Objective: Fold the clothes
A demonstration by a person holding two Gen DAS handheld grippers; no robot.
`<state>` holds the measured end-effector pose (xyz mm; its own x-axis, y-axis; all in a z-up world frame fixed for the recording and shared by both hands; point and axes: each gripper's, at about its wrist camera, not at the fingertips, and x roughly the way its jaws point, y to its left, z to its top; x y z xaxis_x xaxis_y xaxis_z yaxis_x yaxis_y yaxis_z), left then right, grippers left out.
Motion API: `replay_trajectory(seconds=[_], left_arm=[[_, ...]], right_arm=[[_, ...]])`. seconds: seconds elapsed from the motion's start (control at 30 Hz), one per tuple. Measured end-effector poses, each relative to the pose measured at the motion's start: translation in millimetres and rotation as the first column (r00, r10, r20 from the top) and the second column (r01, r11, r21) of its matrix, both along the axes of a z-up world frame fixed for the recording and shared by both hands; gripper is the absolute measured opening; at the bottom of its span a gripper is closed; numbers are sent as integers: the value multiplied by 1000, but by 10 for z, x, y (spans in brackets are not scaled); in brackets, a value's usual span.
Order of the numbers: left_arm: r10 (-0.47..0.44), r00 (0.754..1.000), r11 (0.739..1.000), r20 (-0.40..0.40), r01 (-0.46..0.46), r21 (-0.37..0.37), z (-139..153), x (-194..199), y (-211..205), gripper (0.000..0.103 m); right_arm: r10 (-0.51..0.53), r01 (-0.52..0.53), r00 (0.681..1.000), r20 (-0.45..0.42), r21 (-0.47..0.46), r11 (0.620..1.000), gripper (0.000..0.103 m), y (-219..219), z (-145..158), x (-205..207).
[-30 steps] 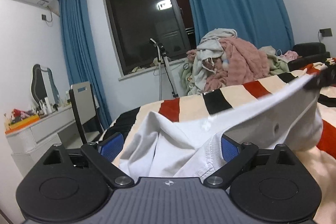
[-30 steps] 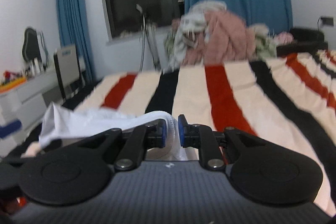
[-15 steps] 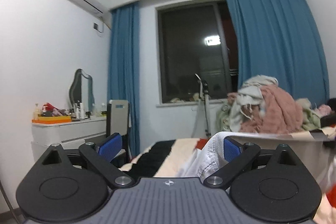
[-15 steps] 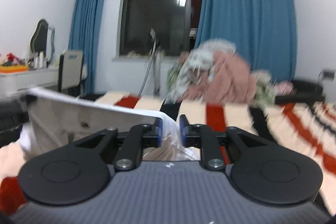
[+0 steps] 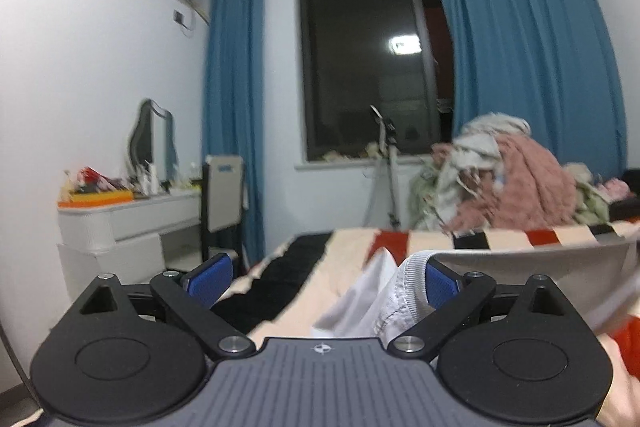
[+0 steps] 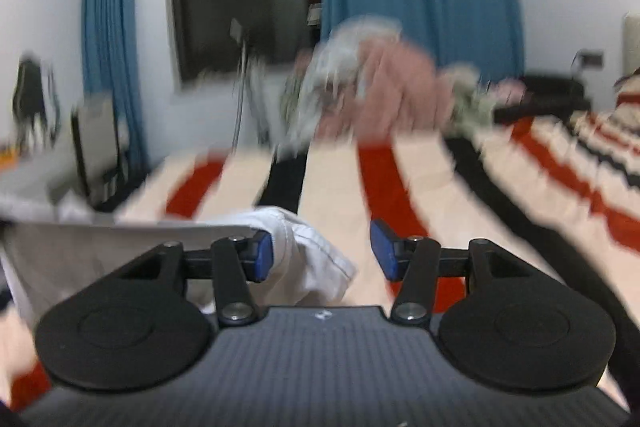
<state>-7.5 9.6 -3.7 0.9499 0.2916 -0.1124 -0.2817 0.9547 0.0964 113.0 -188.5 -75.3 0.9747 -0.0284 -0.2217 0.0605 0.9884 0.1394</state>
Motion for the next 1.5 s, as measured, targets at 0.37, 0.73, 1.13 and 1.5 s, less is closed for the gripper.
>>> replay_trajectory(seconds=[0.37, 0.73, 1.13, 1.5], left_arm=[[-116, 951, 993, -286, 113, -25, -315, 303, -65, 98], [-31, 918, 994, -395, 70, 87, -509, 158, -206, 99], [150, 968, 911, -201, -214, -351, -139, -141, 744, 103], [95, 995, 870, 35, -66, -488, 1050, -491, 1061, 103]], right_arm=[[22, -18, 995, 99, -41, 999, 52, -27, 176, -126], [-30, 28, 991, 127, 17, 999, 52, -165, 166, -127], [-3, -7, 999, -47, -212, 977, 54, 73, -120, -112], [-57, 66, 997, 51, -184, 981, 63, 178, 890, -437]])
